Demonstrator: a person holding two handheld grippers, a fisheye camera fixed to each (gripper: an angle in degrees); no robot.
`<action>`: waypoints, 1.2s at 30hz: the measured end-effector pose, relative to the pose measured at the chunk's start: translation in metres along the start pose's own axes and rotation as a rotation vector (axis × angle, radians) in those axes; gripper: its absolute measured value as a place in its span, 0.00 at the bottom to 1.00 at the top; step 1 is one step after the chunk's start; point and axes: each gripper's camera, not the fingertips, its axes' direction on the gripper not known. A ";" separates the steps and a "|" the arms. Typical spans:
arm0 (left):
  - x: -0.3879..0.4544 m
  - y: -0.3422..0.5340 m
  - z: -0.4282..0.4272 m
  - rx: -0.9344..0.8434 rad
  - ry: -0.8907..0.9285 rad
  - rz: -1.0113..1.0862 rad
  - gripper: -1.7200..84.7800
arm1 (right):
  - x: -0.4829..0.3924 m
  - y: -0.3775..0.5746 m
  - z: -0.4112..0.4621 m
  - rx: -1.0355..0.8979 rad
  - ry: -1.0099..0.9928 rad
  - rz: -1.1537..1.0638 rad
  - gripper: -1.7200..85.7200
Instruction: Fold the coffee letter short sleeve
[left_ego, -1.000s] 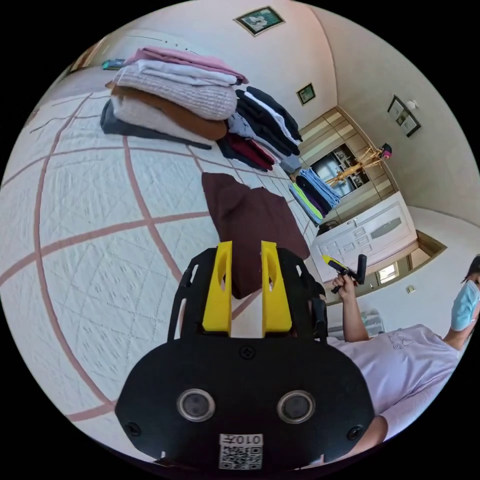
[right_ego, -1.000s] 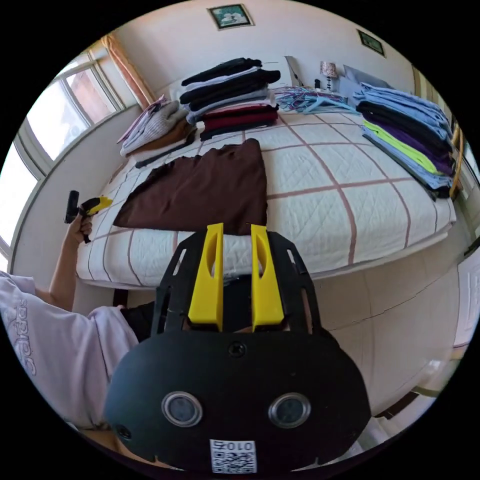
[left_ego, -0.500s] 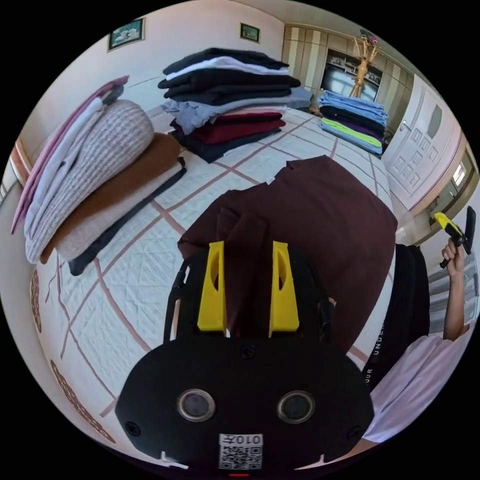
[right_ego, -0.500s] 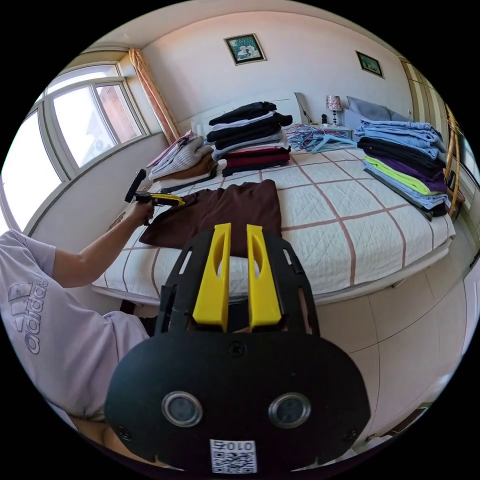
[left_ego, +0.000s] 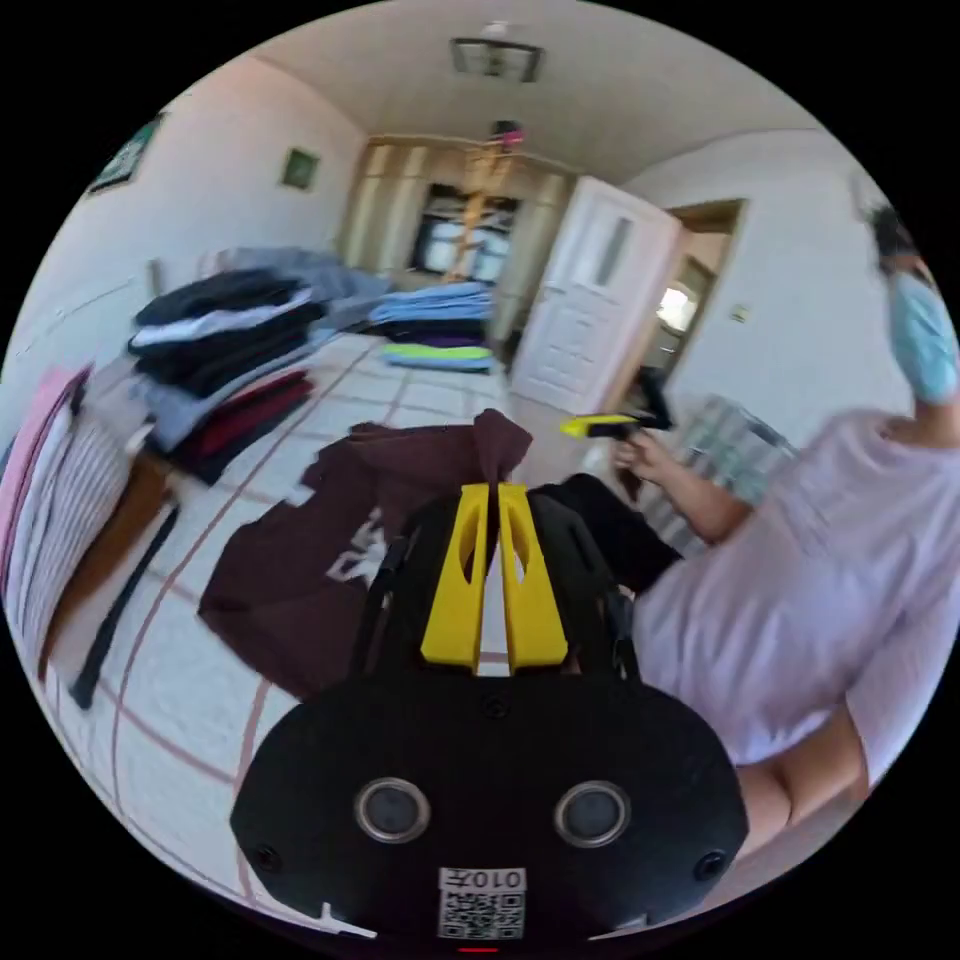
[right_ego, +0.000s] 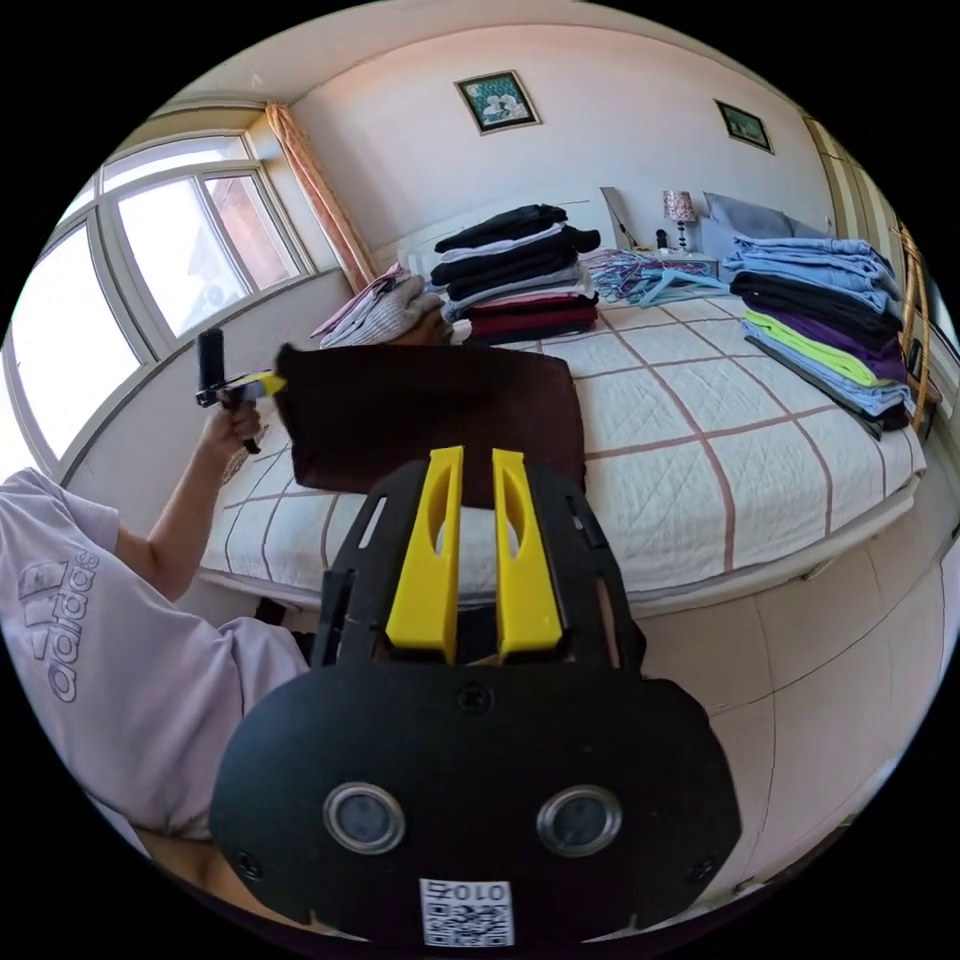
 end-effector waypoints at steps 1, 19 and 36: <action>0.053 -0.006 -0.005 0.017 0.100 0.229 0.02 | -0.004 -0.001 0.001 0.010 0.002 -0.025 0.11; 0.080 0.128 0.111 -0.657 0.337 -0.234 0.03 | -0.013 -0.038 0.048 -0.195 0.038 -0.039 0.17; 0.014 0.120 0.026 -0.148 -0.176 -0.531 0.08 | -0.054 -0.161 0.125 -0.270 0.111 -0.194 0.17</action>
